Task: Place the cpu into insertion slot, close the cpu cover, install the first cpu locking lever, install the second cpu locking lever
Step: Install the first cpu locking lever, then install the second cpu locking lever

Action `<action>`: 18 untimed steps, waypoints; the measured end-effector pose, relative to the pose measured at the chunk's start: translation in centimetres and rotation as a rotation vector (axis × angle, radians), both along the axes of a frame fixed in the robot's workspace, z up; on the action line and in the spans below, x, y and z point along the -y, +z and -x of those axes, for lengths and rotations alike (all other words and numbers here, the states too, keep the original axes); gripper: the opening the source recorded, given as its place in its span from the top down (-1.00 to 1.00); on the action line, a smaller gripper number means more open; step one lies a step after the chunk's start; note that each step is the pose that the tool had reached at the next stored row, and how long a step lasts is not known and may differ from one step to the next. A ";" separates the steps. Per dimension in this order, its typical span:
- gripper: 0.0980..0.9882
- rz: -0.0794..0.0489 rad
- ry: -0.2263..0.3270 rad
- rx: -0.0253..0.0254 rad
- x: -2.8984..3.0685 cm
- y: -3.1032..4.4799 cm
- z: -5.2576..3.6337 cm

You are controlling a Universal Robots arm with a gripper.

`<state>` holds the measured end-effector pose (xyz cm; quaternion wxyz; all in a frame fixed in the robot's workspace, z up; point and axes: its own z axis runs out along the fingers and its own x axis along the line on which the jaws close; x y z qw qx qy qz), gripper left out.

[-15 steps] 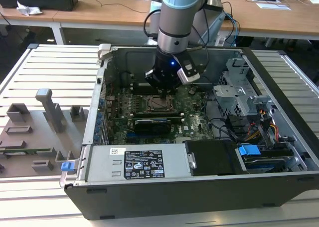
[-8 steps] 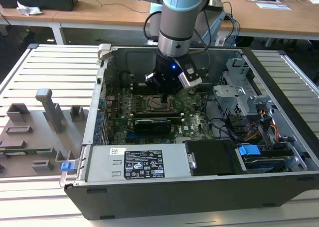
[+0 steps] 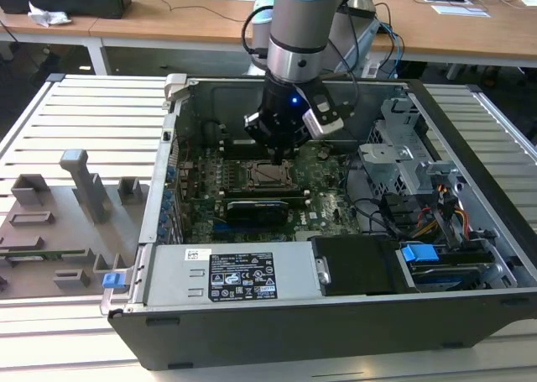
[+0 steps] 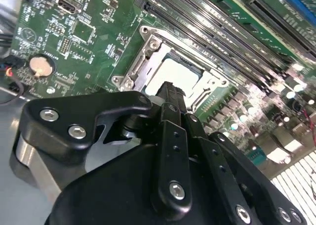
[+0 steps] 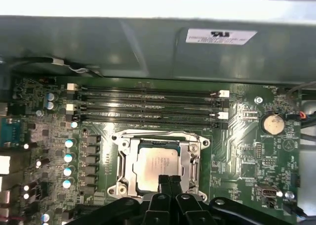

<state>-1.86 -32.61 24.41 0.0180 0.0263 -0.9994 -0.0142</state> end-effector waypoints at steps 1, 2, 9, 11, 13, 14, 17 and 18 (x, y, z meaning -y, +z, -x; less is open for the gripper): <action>0.98 0.000 0.000 0.0001 0.00 0.37 0.00; 0.98 0.000 0.000 0.0000 0.00 0.62 0.00; 0.98 0.000 0.000 0.0000 0.00 1.61 0.00; 0.98 0.000 0.000 0.0000 0.00 1.62 0.00; 0.98 0.000 0.000 0.0000 0.00 1.63 0.00; 0.98 0.000 0.000 0.0000 0.00 1.63 0.00; 0.98 0.000 0.000 0.0000 0.00 1.65 0.00; 0.98 0.000 0.000 0.0000 0.00 1.65 0.00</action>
